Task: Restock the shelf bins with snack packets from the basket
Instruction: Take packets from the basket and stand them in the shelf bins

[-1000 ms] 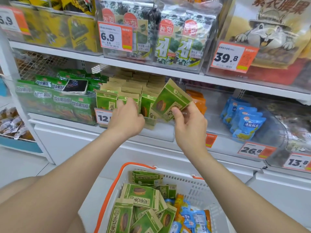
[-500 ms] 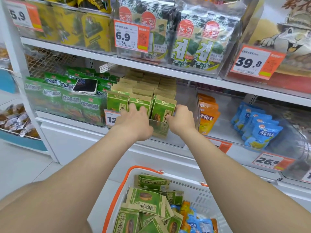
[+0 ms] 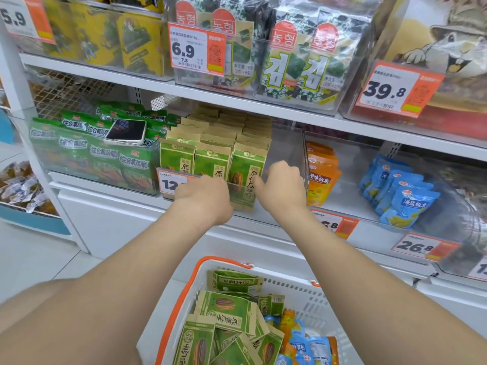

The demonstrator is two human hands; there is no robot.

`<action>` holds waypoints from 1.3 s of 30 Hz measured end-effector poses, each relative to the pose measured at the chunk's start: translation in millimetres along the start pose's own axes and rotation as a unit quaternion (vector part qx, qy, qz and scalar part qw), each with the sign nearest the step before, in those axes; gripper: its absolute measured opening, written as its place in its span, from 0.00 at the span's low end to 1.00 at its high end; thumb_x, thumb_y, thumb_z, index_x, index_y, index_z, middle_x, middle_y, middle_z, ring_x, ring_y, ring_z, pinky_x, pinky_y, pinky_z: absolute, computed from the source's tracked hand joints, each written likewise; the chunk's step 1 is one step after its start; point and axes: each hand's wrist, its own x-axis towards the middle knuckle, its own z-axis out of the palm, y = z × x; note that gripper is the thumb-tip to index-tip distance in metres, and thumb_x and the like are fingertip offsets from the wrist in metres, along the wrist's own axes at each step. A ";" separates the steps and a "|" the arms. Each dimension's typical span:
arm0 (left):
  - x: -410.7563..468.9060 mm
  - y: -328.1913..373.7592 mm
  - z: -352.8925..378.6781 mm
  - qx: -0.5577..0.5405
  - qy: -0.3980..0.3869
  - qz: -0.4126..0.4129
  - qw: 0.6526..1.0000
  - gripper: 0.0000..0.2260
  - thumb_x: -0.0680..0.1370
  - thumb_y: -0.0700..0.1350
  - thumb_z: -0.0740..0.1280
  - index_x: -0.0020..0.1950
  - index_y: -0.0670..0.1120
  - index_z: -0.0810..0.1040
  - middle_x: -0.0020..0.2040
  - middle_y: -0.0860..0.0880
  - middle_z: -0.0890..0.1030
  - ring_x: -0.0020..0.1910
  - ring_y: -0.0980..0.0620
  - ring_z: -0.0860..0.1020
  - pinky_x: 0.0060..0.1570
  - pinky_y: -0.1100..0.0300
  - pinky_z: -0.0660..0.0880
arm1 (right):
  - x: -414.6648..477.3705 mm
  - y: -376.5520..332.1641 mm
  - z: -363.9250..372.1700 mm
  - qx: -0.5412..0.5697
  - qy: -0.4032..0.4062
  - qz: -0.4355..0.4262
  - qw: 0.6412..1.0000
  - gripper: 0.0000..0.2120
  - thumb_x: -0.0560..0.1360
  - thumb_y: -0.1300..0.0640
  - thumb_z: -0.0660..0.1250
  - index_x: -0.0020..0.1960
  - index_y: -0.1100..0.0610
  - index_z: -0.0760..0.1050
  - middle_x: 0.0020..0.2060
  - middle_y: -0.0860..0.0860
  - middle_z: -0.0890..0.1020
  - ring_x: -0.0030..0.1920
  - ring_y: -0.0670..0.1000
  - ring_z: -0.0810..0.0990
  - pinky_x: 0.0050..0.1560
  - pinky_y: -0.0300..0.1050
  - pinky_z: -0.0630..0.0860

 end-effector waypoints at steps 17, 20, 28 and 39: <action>-8.1 36.7 117.3 0.125 -0.216 0.115 0.962 0.11 0.81 0.44 0.64 0.39 0.46 0.72 0.39 0.49 0.75 0.34 0.50 0.73 0.40 0.55 0.74 | -115.5 106.2 56.6 -0.060 -0.251 -0.161 0.953 0.13 0.76 0.57 0.62 0.57 0.51 0.81 0.52 0.53 0.83 0.53 0.58 0.81 0.48 0.52 0.80; -9.8 44.2 153.9 0.166 -0.231 0.155 0.946 0.09 0.82 0.46 0.66 0.43 0.46 0.76 0.41 0.50 0.77 0.36 0.51 0.75 0.36 0.55 0.73 | -118.7 118.7 63.0 -0.053 -0.262 -0.141 0.953 0.13 0.75 0.58 0.62 0.55 0.52 0.82 0.50 0.55 0.84 0.52 0.59 0.82 0.48 0.52 0.81; -4.4 39.9 213.8 0.199 -0.291 0.213 0.911 0.08 0.78 0.37 0.66 0.56 0.44 0.79 0.50 0.47 0.81 0.46 0.47 0.80 0.47 0.53 0.80 | -118.9 139.3 75.0 -0.028 -0.285 -0.088 0.954 0.12 0.74 0.58 0.63 0.53 0.52 0.83 0.48 0.53 0.84 0.48 0.57 0.82 0.49 0.53 0.83; 1.0 45.9 236.2 0.157 -0.285 0.253 0.911 0.16 0.80 0.48 0.74 0.64 0.45 0.76 0.56 0.48 0.80 0.50 0.47 0.80 0.42 0.57 0.76 | -116.0 153.5 82.6 -0.051 -0.287 -0.064 0.955 0.12 0.76 0.57 0.63 0.56 0.52 0.82 0.51 0.54 0.83 0.50 0.58 0.82 0.49 0.54 0.83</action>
